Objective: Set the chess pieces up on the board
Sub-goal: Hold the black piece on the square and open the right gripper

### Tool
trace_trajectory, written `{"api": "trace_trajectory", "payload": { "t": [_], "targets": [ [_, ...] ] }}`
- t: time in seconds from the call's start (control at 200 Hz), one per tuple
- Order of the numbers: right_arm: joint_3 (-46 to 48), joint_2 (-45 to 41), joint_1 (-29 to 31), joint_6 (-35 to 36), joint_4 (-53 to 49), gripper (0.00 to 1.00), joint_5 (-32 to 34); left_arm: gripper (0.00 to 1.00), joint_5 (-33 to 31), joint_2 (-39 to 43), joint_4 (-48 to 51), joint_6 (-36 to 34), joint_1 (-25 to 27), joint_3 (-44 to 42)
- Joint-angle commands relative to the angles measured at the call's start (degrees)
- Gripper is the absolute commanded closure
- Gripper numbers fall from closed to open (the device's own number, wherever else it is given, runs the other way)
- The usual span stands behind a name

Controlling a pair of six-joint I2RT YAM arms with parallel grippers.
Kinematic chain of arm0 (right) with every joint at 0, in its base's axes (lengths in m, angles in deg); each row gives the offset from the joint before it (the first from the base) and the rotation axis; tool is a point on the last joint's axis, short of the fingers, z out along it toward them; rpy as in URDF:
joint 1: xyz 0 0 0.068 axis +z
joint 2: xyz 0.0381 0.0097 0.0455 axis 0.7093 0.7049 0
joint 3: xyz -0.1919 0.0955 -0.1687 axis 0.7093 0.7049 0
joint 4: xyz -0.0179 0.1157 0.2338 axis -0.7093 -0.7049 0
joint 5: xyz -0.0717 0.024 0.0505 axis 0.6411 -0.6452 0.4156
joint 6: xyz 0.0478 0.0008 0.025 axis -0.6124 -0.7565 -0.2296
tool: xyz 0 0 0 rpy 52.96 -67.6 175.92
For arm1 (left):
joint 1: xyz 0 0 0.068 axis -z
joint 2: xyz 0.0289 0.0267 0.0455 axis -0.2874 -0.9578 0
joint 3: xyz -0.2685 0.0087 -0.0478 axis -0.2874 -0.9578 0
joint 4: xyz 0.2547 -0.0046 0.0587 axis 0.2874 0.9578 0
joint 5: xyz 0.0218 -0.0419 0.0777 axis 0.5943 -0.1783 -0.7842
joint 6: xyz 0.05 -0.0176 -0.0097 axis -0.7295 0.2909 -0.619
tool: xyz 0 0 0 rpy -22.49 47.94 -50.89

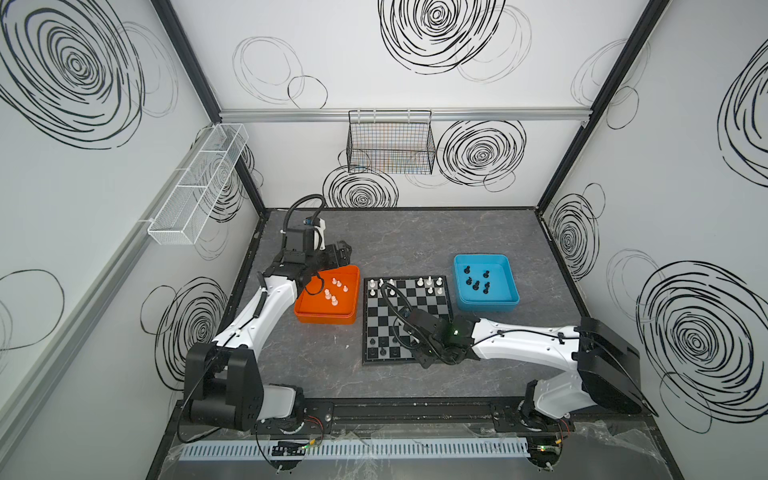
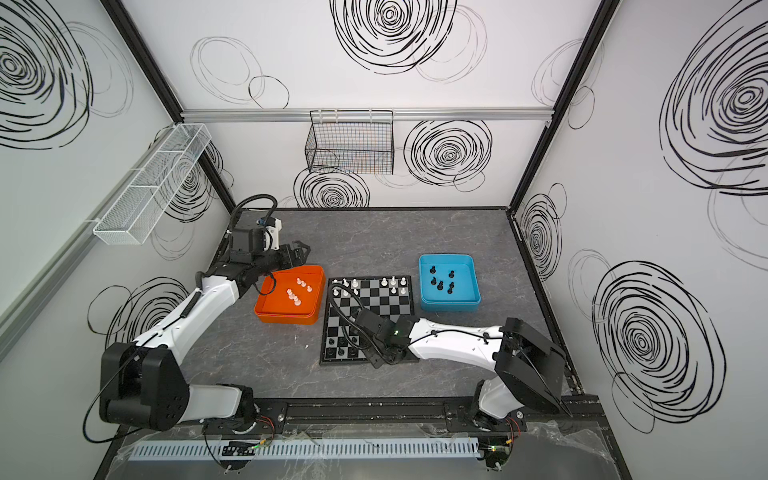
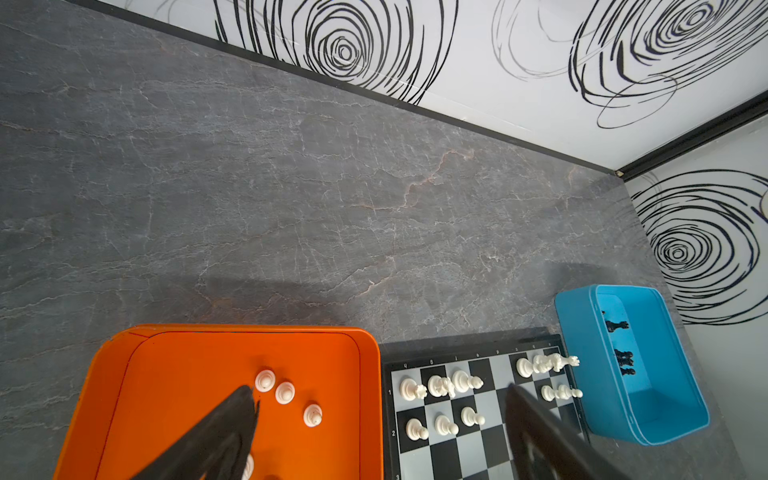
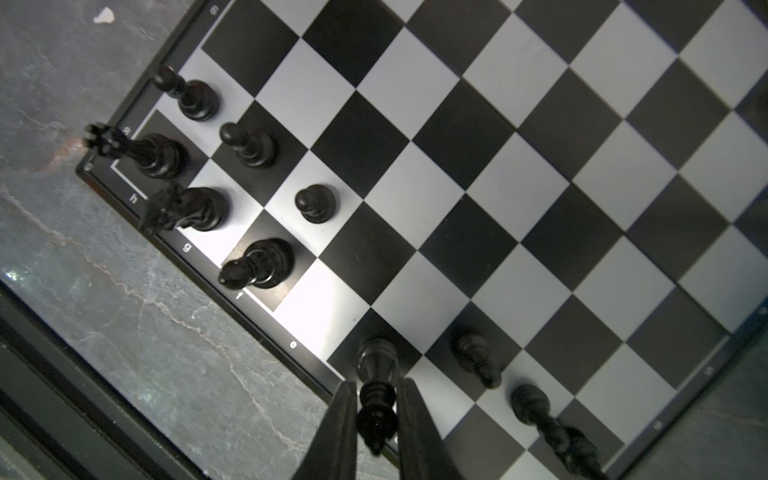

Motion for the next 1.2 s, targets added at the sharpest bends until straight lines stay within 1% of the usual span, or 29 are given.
{"api": "trace_trajectory", "payload": {
  "t": [0.0, 0.951, 1.101, 1.196],
  "targets": [
    [0.62, -0.55, -0.40, -1.13, 0.38, 0.79, 0.82, 0.04, 0.76, 1.00, -2.42, 0.65, -0.75, -0.60],
    [1.87, -0.96, -0.62, -2.17, 1.52, 0.78, -1.40, 0.04, 0.96, 0.91, -2.56, 0.96, -0.75, -1.11],
    [1.84, -1.05, -0.58, -2.21, 1.39, 0.77, -1.21, 0.04, 1.04, 1.00, -2.66, 1.09, -0.75, -1.22],
    [1.66, -1.19, -0.58, -2.19, 1.17, 0.72, -0.85, 0.04, 1.01, 1.00, -2.65, 1.16, -0.75, -1.27]
  ]
}}
